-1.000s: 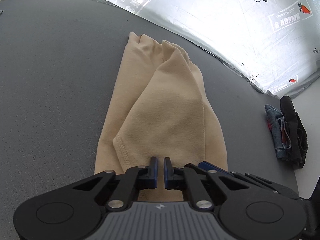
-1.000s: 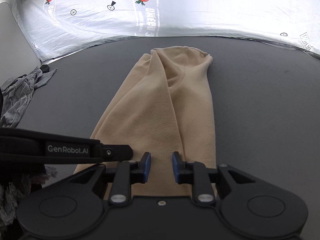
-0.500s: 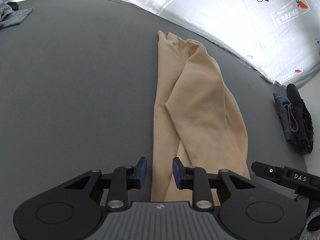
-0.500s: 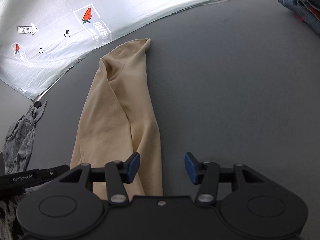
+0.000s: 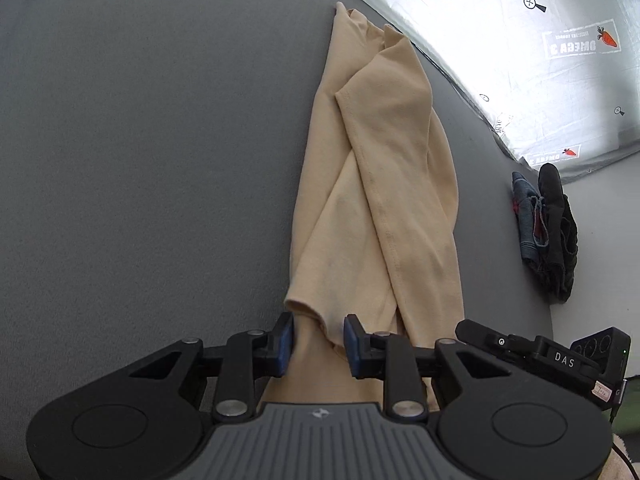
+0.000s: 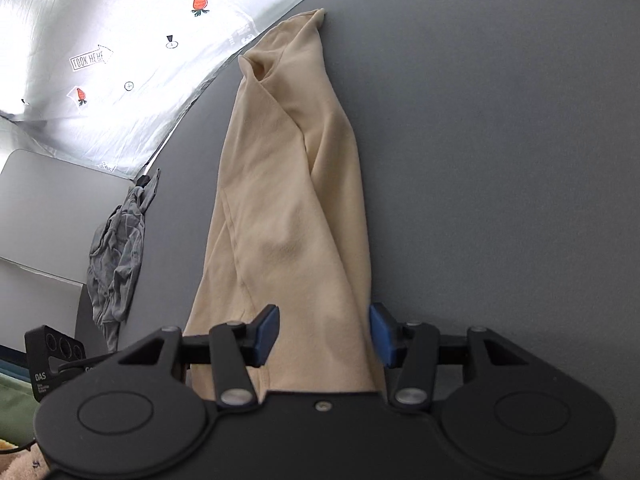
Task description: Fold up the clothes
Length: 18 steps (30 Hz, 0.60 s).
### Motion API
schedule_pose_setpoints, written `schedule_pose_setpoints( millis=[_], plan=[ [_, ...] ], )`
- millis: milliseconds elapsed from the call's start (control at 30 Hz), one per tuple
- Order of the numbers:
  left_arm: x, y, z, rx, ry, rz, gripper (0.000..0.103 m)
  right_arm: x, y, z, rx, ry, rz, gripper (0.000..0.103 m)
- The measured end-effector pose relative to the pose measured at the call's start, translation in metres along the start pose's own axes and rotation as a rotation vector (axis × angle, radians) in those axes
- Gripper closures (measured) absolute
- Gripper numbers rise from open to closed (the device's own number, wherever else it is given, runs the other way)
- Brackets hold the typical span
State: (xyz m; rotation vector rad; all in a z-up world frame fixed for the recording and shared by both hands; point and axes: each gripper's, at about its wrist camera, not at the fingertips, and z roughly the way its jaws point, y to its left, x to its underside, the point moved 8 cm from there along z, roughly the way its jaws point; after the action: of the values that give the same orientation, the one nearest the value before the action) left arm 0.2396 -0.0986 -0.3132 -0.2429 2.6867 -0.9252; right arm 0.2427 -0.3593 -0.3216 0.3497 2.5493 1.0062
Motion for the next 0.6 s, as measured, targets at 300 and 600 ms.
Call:
schedule_pose_setpoints(
  millis=[300,600],
  plan=[
    [0.023,-0.001,0.001,0.051,0.017,-0.066,0.075,0.019,-0.003,0.000,-0.051,0.066,0.004,0.063],
    [0.024,-0.012,0.003,0.003,-0.002,0.000,0.095,0.023,0.013,0.004,0.067,0.088,-0.162,0.095]
  ],
)
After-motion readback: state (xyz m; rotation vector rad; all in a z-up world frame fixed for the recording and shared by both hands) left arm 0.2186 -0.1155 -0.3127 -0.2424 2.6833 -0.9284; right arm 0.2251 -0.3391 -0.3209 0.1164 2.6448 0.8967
